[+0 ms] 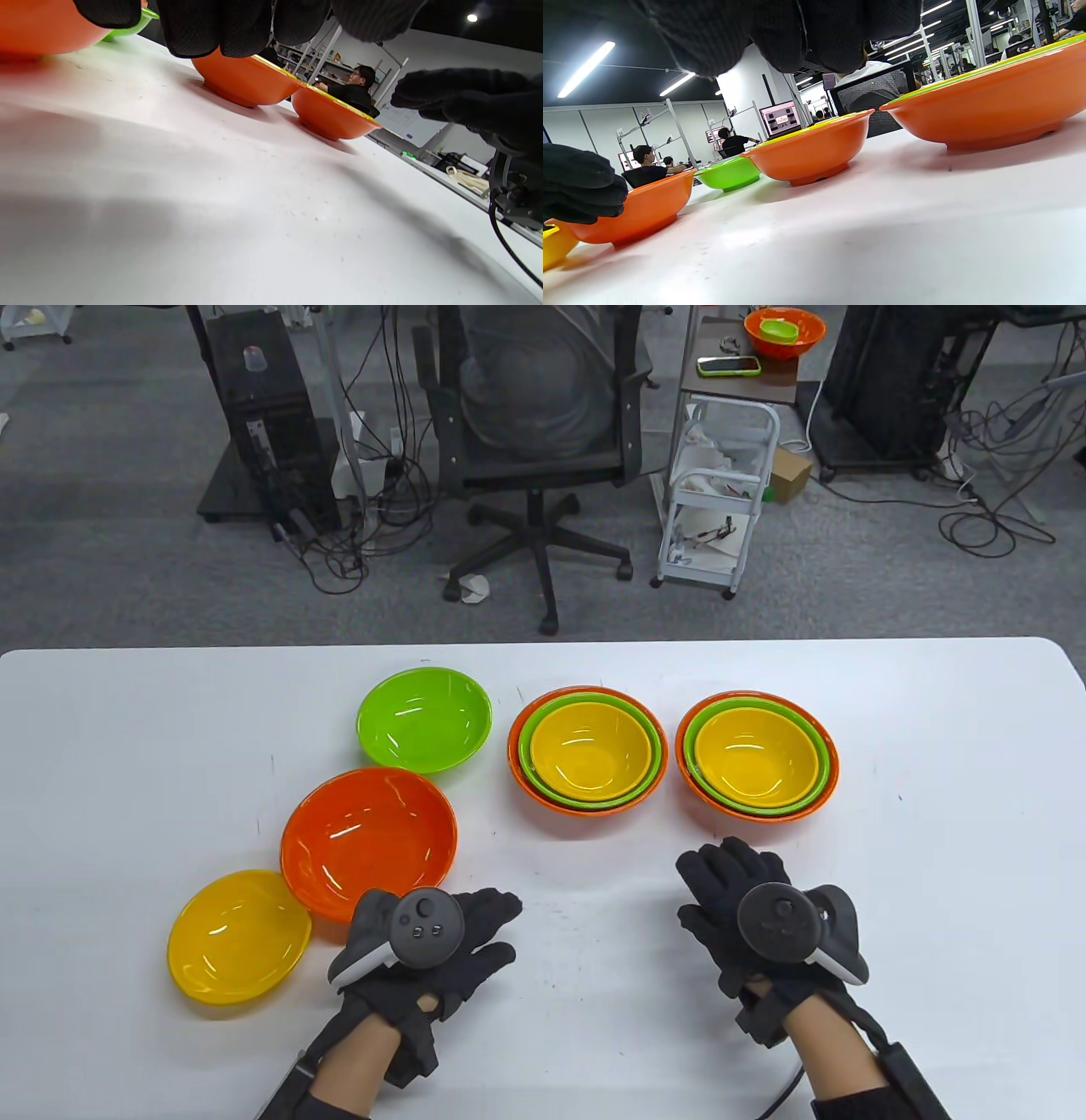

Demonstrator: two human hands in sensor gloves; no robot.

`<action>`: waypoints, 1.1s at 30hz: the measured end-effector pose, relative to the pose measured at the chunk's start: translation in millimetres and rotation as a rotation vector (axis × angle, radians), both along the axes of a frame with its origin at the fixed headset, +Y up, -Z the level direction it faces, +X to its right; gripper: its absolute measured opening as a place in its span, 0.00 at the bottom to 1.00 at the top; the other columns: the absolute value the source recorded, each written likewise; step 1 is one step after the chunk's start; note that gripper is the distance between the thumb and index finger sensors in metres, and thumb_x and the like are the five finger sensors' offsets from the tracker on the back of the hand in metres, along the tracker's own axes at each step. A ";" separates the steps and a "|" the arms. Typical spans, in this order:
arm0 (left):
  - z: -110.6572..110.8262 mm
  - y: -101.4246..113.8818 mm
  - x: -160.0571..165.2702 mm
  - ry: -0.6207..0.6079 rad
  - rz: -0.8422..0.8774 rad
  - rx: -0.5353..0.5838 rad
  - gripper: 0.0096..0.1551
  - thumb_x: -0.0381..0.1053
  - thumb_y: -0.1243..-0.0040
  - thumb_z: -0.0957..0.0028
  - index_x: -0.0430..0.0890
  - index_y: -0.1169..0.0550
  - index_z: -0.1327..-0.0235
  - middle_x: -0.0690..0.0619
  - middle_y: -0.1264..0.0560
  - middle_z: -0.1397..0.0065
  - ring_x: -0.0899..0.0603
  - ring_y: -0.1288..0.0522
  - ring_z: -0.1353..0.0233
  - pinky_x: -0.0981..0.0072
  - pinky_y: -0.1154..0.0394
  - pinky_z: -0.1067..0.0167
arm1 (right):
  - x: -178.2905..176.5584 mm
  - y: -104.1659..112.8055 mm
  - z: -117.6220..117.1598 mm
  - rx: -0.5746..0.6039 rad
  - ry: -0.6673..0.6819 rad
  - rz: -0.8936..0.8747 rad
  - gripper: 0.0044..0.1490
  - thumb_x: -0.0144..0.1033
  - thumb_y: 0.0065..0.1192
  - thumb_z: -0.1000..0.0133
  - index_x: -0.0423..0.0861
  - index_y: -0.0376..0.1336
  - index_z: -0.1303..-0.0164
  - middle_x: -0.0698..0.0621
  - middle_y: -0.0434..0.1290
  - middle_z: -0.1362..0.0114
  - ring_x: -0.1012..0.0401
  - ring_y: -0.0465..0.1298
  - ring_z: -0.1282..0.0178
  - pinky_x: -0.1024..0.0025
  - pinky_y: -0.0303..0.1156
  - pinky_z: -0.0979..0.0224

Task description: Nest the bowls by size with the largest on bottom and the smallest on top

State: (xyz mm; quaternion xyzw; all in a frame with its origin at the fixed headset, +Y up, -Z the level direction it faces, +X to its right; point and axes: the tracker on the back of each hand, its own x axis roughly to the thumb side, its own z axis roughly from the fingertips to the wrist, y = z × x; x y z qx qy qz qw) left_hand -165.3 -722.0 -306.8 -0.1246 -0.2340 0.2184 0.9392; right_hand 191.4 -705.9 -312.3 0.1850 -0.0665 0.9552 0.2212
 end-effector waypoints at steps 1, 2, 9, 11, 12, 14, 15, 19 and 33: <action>-0.7 2.2 -0.8 0.007 0.018 -0.001 0.37 0.62 0.46 0.44 0.54 0.36 0.20 0.46 0.36 0.16 0.33 0.35 0.17 0.31 0.37 0.25 | 0.8 0.1 0.1 -0.001 -0.002 -0.003 0.39 0.43 0.63 0.45 0.40 0.61 0.24 0.36 0.62 0.20 0.33 0.53 0.20 0.27 0.47 0.25; -2.1 5.4 -2.0 0.018 0.037 -0.001 0.37 0.61 0.46 0.44 0.54 0.36 0.20 0.46 0.35 0.16 0.33 0.34 0.18 0.32 0.37 0.25 | 1.4 0.2 0.1 -0.002 -0.005 -0.005 0.39 0.43 0.63 0.45 0.40 0.61 0.24 0.36 0.62 0.20 0.33 0.53 0.20 0.27 0.47 0.25; -20.1 21.8 -9.6 0.133 0.120 0.050 0.37 0.61 0.45 0.44 0.54 0.35 0.20 0.46 0.33 0.19 0.35 0.30 0.21 0.39 0.31 0.28 | 3.2 0.7 0.6 -0.010 -0.015 -0.013 0.39 0.42 0.63 0.45 0.40 0.61 0.24 0.36 0.62 0.20 0.33 0.53 0.20 0.27 0.47 0.25; -31.1 28.8 -10.7 0.178 0.107 0.057 0.37 0.62 0.45 0.44 0.54 0.35 0.20 0.47 0.33 0.18 0.36 0.30 0.21 0.39 0.31 0.27 | 3.2 0.5 0.9 -0.017 -0.016 -0.018 0.39 0.42 0.63 0.45 0.40 0.61 0.24 0.35 0.62 0.20 0.33 0.53 0.20 0.27 0.47 0.25; -35.7 31.2 -10.6 0.197 0.116 0.054 0.37 0.62 0.45 0.44 0.54 0.35 0.20 0.47 0.33 0.19 0.36 0.30 0.21 0.39 0.31 0.27 | 3.1 0.2 1.0 -0.019 -0.016 -0.020 0.39 0.43 0.63 0.45 0.40 0.61 0.24 0.36 0.62 0.20 0.33 0.53 0.20 0.27 0.47 0.25; -48.5 37.4 -8.7 0.235 0.119 0.061 0.37 0.61 0.44 0.44 0.54 0.34 0.20 0.47 0.33 0.19 0.35 0.31 0.21 0.38 0.32 0.26 | 3.0 0.1 1.3 -0.023 -0.016 -0.020 0.39 0.42 0.63 0.45 0.40 0.61 0.24 0.35 0.62 0.20 0.33 0.53 0.20 0.27 0.47 0.25; -58.5 41.6 -7.2 0.262 0.078 0.073 0.37 0.61 0.44 0.44 0.54 0.34 0.20 0.47 0.33 0.18 0.36 0.31 0.21 0.38 0.32 0.26 | 3.4 0.0 1.3 -0.024 -0.015 -0.019 0.39 0.42 0.63 0.45 0.40 0.61 0.24 0.36 0.62 0.20 0.33 0.53 0.20 0.27 0.47 0.25; -92.9 49.0 -0.8 0.356 -0.076 0.089 0.38 0.61 0.43 0.44 0.54 0.36 0.20 0.47 0.35 0.17 0.35 0.34 0.19 0.36 0.36 0.24 | 6.9 0.8 1.7 -0.026 -0.020 -0.035 0.39 0.42 0.63 0.45 0.40 0.61 0.24 0.36 0.62 0.20 0.33 0.53 0.20 0.27 0.47 0.25; -190.2 20.4 10.6 0.518 -0.508 -0.065 0.43 0.62 0.42 0.45 0.56 0.42 0.17 0.49 0.41 0.13 0.36 0.39 0.14 0.35 0.41 0.21 | 19.9 -2.0 -1.0 -0.065 -0.057 -0.089 0.39 0.42 0.63 0.45 0.40 0.61 0.24 0.35 0.62 0.21 0.33 0.53 0.20 0.27 0.46 0.26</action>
